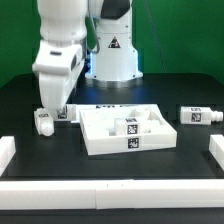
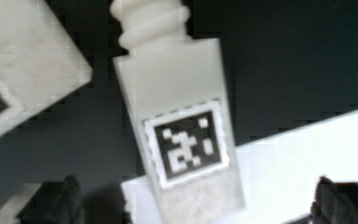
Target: Assemble square table
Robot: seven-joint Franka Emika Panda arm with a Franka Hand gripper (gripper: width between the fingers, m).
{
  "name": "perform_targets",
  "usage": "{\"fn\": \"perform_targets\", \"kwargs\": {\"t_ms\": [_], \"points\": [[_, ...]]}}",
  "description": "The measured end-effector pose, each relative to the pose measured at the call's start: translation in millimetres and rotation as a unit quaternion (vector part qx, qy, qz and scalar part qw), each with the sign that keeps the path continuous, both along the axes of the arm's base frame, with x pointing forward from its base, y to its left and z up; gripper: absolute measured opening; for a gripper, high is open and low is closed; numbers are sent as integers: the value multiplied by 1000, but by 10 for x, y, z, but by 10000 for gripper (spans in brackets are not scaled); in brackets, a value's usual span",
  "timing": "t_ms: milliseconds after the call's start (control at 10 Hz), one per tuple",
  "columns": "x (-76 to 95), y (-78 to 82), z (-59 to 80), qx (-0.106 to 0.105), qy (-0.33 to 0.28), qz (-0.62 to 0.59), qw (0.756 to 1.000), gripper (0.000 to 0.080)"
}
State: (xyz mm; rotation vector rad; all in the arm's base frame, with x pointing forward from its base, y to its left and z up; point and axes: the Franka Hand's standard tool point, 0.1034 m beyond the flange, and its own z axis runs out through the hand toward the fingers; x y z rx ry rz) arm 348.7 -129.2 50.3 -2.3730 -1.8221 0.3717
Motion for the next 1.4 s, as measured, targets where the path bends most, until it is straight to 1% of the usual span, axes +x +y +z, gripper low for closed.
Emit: {"fn": "perform_targets", "kwargs": {"t_ms": [100, 200, 300, 400, 700, 800, 900, 1000, 1100, 1200, 1400], "points": [[40, 27, 81, -9, 4, -38, 999, 648], [116, 112, 118, -27, 14, -82, 996, 649], [183, 180, 121, -32, 22, -87, 995, 649], [170, 163, 112, -29, 21, -79, 996, 649], [189, 165, 116, -31, 20, -88, 995, 649], [344, 150, 167, -38, 5, -130, 991, 649], [516, 152, 141, -35, -2, -193, 980, 649], [660, 139, 77, -28, 2, -243, 970, 649], [715, 89, 82, -24, 38, -262, 964, 649], [770, 85, 76, -24, 29, -258, 965, 649], [740, 99, 67, -23, 32, -258, 965, 649]]}}
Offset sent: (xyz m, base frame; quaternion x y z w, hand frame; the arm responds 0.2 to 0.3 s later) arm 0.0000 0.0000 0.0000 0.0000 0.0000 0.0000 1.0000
